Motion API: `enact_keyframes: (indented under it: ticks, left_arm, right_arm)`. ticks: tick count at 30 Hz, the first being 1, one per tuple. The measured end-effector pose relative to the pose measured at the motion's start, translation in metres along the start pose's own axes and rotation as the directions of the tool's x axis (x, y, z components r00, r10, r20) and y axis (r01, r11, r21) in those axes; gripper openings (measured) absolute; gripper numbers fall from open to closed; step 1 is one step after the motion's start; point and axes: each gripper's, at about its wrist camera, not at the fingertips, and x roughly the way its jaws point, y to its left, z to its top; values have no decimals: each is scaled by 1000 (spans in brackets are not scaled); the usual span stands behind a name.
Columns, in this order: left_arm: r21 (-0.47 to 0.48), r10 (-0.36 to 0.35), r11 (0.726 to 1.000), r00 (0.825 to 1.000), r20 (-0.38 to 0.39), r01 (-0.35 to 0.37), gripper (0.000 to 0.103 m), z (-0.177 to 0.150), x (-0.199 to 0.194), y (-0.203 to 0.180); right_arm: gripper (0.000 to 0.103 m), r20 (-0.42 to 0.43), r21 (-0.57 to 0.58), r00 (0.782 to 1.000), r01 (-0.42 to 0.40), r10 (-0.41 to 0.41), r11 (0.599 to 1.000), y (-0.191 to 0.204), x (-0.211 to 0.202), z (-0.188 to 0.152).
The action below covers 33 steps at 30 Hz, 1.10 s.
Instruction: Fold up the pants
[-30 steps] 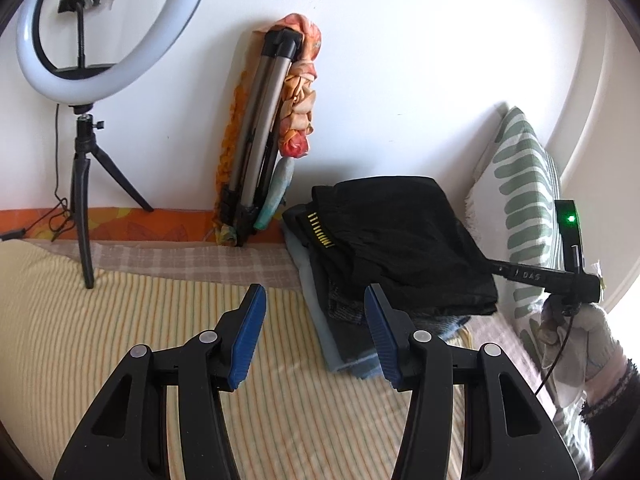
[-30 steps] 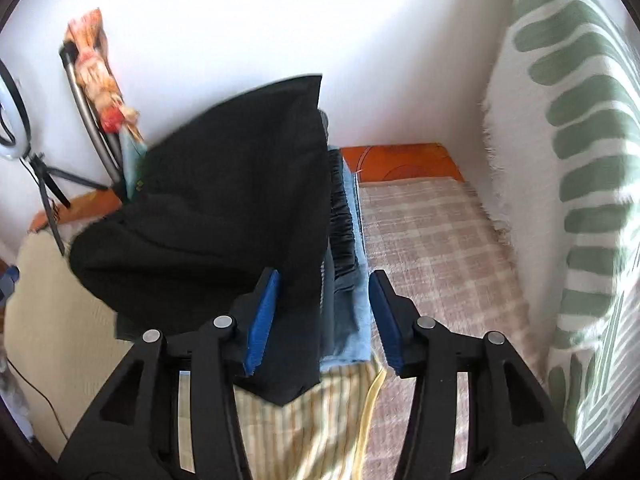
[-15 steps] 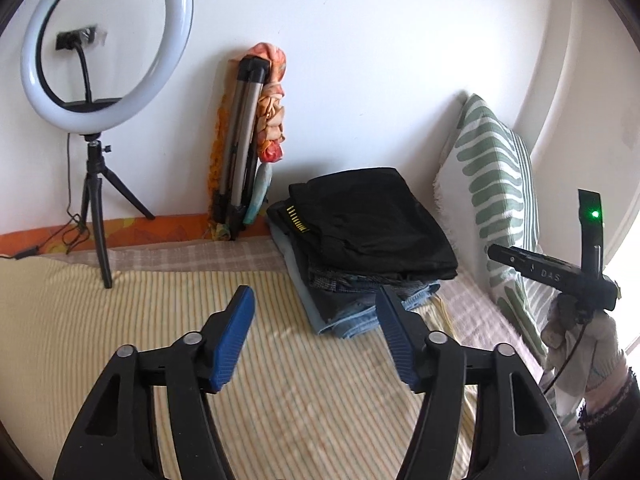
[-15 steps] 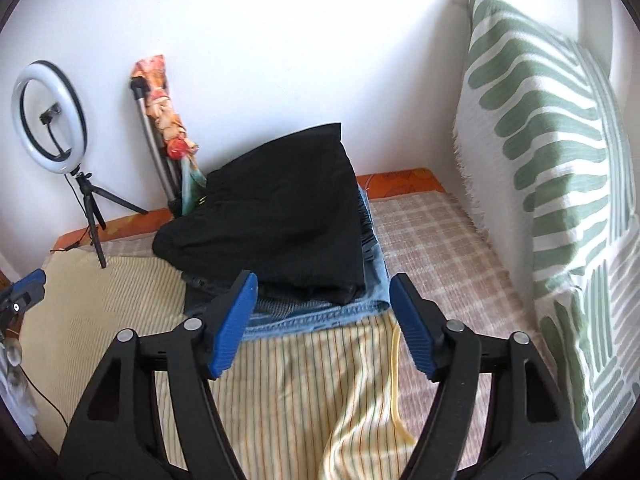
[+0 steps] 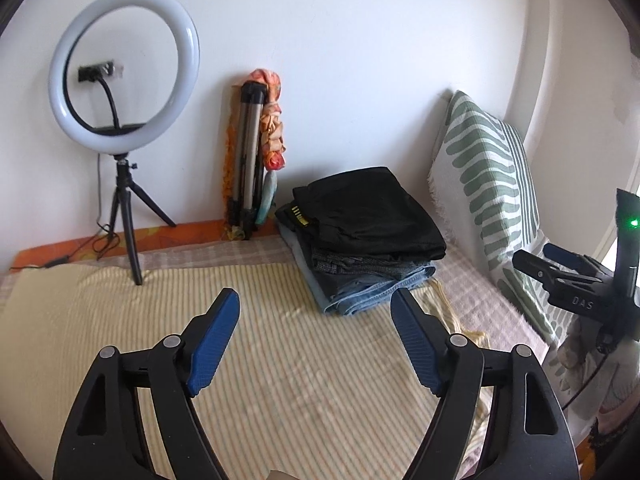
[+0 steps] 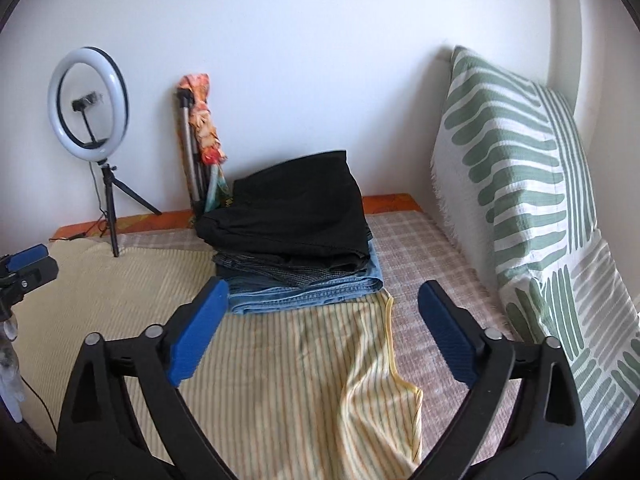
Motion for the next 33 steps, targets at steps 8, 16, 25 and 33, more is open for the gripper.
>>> enact_keyframes:
  ticks: [8, 16, 25, 33]
  left_arm:
    - [78, 43, 996, 998, 37, -45, 84, -16, -26, -9]
    - [76, 85, 993, 995, 56, -89, 85, -28, -39, 2]
    - [115, 102, 987, 993, 67, -109, 87, -44, -39, 12]
    - [89, 99, 990, 992, 80, -106, 89, -49, -30, 22]
  right_arm:
    - [103, 50, -16, 999, 8, -8, 1000, 27, -28, -19]
    - [103, 82, -17, 997, -5, 6, 1000, 48, -29, -27]
    - [103, 93, -1, 995, -23, 23, 1000, 65, -14, -40]
    - [103, 105, -28, 994, 5, -2, 1000, 72, -7, -44]
